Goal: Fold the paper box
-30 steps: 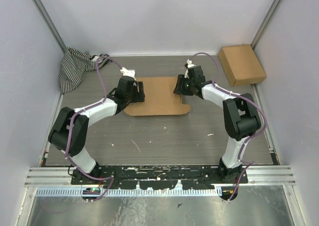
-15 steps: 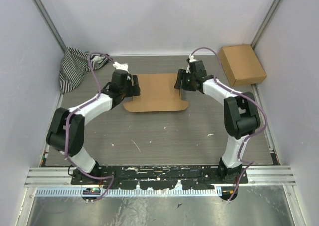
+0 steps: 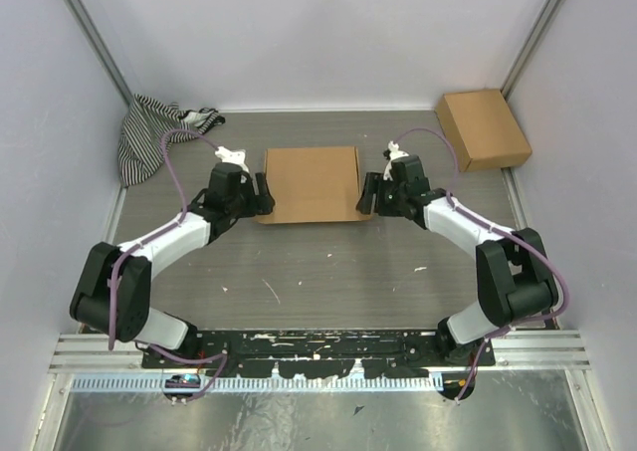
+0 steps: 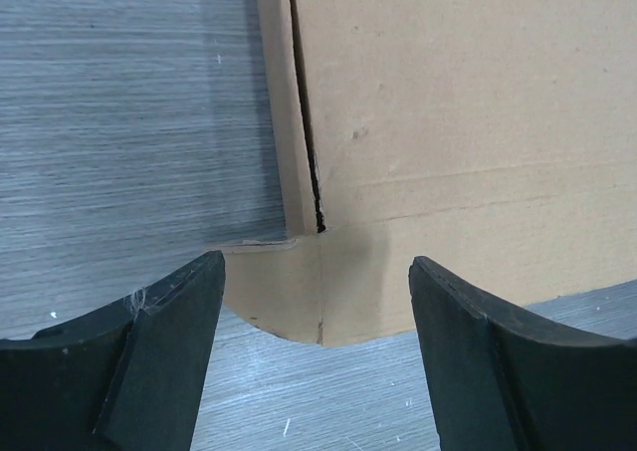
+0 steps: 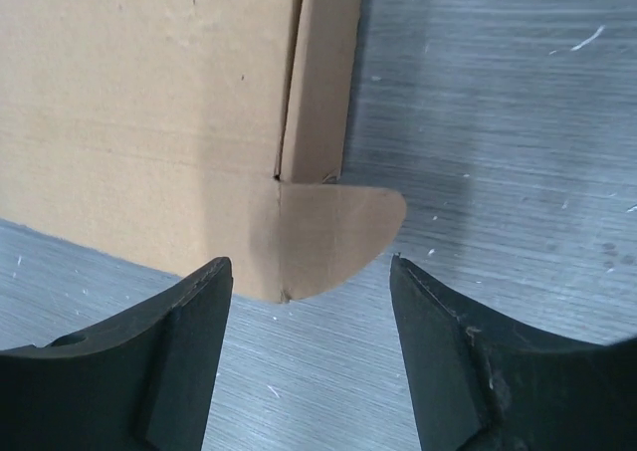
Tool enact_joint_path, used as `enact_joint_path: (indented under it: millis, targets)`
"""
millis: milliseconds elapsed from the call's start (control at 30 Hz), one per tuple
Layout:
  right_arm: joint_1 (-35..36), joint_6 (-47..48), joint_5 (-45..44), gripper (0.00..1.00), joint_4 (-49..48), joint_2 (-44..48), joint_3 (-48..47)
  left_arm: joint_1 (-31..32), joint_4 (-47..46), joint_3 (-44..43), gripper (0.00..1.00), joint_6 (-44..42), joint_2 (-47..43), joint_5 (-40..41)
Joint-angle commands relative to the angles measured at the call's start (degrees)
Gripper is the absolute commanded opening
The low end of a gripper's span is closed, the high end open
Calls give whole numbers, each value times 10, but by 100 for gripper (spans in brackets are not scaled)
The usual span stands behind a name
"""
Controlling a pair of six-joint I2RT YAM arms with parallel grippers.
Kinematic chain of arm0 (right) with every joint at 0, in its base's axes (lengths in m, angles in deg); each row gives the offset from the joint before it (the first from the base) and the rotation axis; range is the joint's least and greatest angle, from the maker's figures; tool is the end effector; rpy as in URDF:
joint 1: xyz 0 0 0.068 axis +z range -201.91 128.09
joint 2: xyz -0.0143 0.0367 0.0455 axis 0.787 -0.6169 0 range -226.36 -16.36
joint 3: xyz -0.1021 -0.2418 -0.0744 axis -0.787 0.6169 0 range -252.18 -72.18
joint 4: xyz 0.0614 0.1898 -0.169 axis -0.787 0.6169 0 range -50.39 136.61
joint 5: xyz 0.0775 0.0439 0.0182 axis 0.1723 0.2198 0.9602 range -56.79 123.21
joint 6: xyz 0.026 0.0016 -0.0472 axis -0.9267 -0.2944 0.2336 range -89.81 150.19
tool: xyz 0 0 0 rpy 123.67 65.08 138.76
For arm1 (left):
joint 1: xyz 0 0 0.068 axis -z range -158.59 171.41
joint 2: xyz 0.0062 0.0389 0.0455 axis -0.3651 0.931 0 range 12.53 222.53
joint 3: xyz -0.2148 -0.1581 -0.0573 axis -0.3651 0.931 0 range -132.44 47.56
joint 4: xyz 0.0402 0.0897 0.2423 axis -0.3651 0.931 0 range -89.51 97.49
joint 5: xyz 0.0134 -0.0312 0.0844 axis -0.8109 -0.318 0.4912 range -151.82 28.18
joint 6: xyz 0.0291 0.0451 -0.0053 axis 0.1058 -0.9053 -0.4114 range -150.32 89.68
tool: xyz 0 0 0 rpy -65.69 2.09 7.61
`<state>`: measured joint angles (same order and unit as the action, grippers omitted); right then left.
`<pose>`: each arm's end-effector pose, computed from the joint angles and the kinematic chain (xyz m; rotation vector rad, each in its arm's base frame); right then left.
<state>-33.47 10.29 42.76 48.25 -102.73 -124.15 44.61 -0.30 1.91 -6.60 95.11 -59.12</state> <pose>0.3008 0.1065 0.2135 -0.0556 2.3686 0.5245 0.2822 -0.1190 0.2114 -0.0368 2.2301 -0.4029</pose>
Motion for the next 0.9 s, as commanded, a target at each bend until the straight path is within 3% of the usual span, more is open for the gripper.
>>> enact_joint_path:
  millis: [0, 500, 867]
  targets:
    - [20, 2, 10, 69, -41, -4, 0, 2, -21, -2, 81, 4, 15, -22]
    - [40, 16, 12, 64, -47, -36, -5, 5, -77, 25, 78, 15, 53, -86]
    - [49, 13, 61, 52, -31, -13, -5, 5, 4, -3, 67, 22, 41, -137]
